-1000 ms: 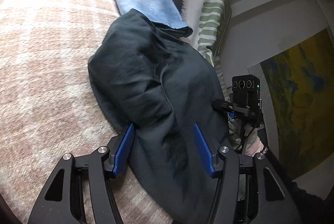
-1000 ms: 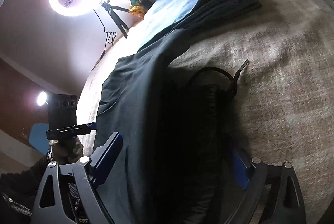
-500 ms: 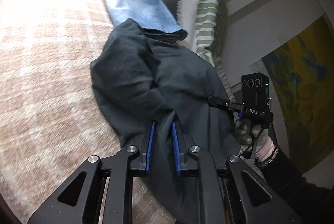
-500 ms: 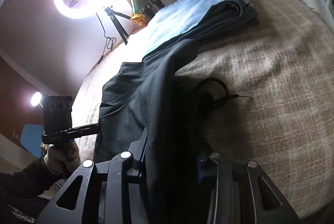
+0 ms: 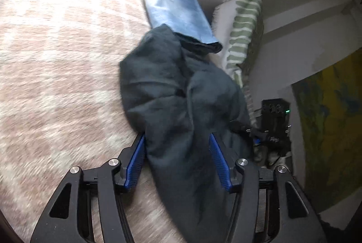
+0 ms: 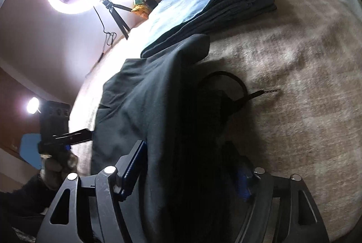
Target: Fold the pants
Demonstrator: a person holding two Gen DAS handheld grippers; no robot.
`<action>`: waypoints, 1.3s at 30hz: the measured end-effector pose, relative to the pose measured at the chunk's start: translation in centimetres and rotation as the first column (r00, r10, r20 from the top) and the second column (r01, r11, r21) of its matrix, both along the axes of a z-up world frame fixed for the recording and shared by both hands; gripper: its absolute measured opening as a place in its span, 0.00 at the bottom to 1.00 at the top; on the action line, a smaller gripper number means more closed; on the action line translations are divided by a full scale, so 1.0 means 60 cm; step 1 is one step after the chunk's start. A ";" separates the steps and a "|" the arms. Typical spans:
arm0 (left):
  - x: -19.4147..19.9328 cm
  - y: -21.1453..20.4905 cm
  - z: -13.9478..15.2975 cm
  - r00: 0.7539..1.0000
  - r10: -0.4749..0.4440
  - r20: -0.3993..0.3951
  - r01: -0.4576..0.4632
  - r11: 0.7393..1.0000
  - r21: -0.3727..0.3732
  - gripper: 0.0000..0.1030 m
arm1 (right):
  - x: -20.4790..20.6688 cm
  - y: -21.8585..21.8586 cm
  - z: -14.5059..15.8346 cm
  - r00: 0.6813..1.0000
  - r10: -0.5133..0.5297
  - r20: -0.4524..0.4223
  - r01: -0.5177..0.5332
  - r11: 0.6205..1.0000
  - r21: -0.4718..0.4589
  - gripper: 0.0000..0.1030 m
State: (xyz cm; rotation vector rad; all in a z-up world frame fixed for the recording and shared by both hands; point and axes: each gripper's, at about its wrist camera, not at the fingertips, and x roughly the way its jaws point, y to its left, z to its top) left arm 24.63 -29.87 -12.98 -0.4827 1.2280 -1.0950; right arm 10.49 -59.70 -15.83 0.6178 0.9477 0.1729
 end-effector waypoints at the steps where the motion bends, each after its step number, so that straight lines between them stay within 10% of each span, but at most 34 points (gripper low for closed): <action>1: 0.001 -0.002 -0.002 1.000 -0.004 -0.008 0.004 1.000 -0.016 0.45 | -0.001 0.002 0.000 1.000 -0.003 0.006 0.003 1.000 -0.001 0.54; 6: -0.001 -0.008 -0.009 1.000 0.011 -0.015 -0.011 0.999 -0.042 0.12 | -0.018 0.025 0.027 0.999 -0.003 0.048 0.006 0.999 -0.045 0.35; 24: 0.014 -0.021 0.113 0.981 -0.027 0.193 0.051 0.991 -0.121 0.06 | -0.021 0.089 0.189 0.977 0.039 0.209 0.011 0.973 -0.232 0.31; 39: 0.154 -0.073 0.206 0.940 0.023 0.341 0.036 0.985 -0.166 0.06 | 0.103 0.062 0.322 0.936 0.082 0.341 0.049 0.932 -0.360 0.31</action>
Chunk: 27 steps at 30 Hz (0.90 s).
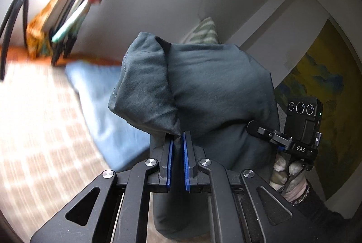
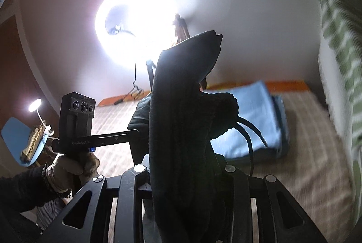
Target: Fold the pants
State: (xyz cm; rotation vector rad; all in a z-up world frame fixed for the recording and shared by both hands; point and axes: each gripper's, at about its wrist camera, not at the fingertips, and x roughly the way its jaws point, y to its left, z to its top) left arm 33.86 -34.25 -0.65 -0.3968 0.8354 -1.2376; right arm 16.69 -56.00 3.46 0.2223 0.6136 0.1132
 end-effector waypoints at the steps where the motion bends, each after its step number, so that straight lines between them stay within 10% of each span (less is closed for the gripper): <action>1: 0.013 -0.005 0.005 1.000 0.004 0.009 -0.004 1.000 0.000 0.06 | 0.016 -0.004 0.007 1.000 0.001 0.007 -0.001 1.000 -0.007 0.31; 13: 0.141 -0.076 0.022 0.995 0.035 0.090 -0.038 0.999 0.032 0.06 | 0.173 -0.085 0.004 1.000 0.021 0.023 -0.022 1.000 0.020 0.31; 27: 0.220 -0.119 -0.078 0.992 0.118 0.053 -0.125 0.978 0.166 0.06 | 0.278 -0.183 -0.118 0.985 -0.044 -0.169 0.048 0.999 0.022 0.31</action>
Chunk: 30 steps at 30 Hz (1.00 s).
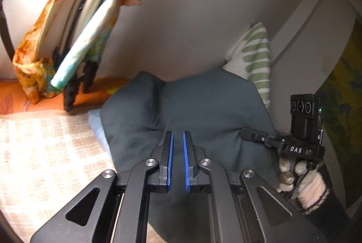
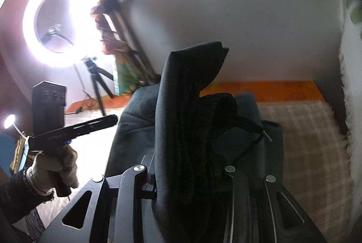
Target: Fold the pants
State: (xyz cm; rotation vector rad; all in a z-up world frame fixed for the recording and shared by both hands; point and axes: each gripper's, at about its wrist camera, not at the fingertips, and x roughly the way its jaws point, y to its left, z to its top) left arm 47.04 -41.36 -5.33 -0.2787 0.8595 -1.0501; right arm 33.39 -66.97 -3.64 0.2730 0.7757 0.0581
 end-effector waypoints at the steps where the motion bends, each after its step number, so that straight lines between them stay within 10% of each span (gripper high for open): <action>1: 0.000 0.000 -0.004 1.000 0.007 0.012 -0.007 1.000 0.024 0.06 | 0.000 -0.007 -0.007 1.000 -0.010 -0.013 0.010 1.000 -0.002 0.31; 13: -0.021 0.023 0.009 0.998 0.006 0.056 -0.012 0.995 0.101 0.09 | -0.016 -0.072 -0.017 0.964 -0.252 -0.087 0.244 0.965 -0.098 0.62; 21: -0.076 0.020 0.038 0.995 -0.044 0.089 0.029 0.987 0.157 0.54 | -0.050 -0.037 0.014 0.936 -0.350 -0.042 0.331 0.914 -0.233 0.75; 30: -0.154 0.052 0.074 0.992 -0.047 0.116 0.026 0.985 0.173 0.59 | -0.096 0.050 0.049 0.939 -0.344 0.006 0.327 0.886 -0.330 0.90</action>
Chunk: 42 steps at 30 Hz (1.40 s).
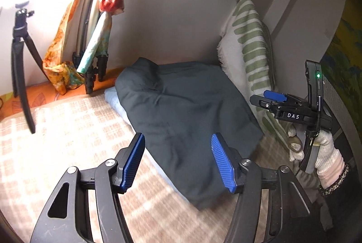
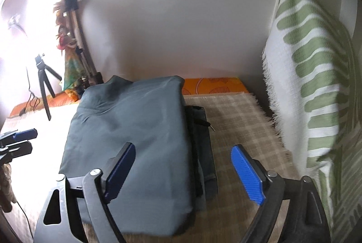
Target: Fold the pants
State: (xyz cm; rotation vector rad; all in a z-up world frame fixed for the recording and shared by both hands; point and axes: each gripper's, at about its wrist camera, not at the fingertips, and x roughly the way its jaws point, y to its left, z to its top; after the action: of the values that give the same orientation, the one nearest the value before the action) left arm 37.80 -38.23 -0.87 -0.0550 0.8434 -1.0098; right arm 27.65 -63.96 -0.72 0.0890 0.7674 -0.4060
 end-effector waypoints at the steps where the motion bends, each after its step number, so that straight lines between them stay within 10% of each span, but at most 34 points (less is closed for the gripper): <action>1: -0.011 0.005 0.005 1.000 -0.003 0.004 0.003 1.000 -0.002 0.59 | -0.006 0.008 0.001 1.000 0.004 0.002 -0.004 1.000 -0.006 0.91; 42: -0.380 0.246 0.097 0.983 0.095 0.158 -0.092 0.995 -0.023 0.69 | -0.323 0.416 0.063 0.978 -0.075 0.194 0.077 0.997 -0.002 1.00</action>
State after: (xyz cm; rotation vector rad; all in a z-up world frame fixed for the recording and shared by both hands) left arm 15.01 -23.48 4.94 -0.0270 0.6813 -0.9200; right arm 8.28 -38.97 3.06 0.1470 0.5712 -0.4664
